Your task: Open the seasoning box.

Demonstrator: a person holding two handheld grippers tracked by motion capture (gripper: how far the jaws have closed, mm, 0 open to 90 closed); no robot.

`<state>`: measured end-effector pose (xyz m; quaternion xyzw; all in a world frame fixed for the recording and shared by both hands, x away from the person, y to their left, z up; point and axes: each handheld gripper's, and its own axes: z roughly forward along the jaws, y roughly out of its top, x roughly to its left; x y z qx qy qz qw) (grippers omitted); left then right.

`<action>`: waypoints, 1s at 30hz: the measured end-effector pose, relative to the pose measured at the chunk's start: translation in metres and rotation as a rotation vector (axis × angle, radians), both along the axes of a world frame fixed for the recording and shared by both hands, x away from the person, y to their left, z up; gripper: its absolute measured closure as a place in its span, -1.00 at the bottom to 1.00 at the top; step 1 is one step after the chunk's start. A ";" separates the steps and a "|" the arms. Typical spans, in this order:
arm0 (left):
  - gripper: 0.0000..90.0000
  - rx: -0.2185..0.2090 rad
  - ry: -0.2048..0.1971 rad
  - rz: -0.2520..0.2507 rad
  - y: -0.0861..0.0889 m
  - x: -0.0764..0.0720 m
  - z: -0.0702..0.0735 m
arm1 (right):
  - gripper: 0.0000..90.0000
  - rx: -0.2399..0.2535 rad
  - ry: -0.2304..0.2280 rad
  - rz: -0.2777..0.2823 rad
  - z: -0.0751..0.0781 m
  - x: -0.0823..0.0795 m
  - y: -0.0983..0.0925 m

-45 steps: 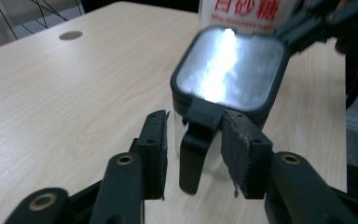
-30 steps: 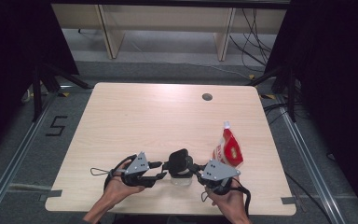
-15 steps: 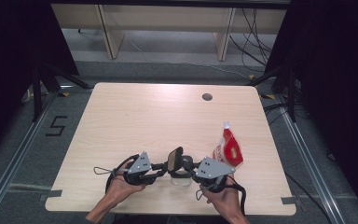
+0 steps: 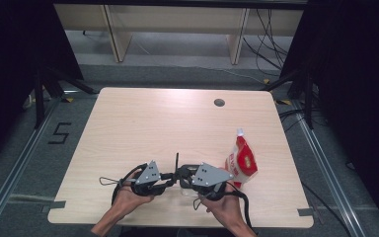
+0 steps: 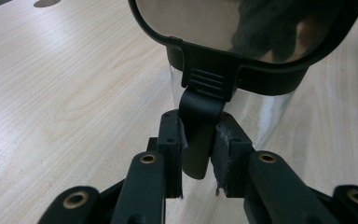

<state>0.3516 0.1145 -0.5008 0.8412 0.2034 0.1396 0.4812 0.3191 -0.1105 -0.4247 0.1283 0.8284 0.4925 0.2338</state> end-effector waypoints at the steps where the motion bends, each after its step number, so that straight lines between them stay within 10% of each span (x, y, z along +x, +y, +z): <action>1: 0.64 0.000 0.000 0.000 0.000 0.000 0.000 | 0.98 -0.004 0.010 0.003 0.000 0.000 0.001; 18: 0.62 0.003 0.009 0.008 0.000 -0.001 0.001 | 0.97 0.013 0.019 0.010 -0.001 0.005 0.007; 30: 0.22 -0.001 0.030 0.030 0.010 -0.002 0.001 | 0.76 0.034 0.040 -0.026 -0.003 0.002 -0.010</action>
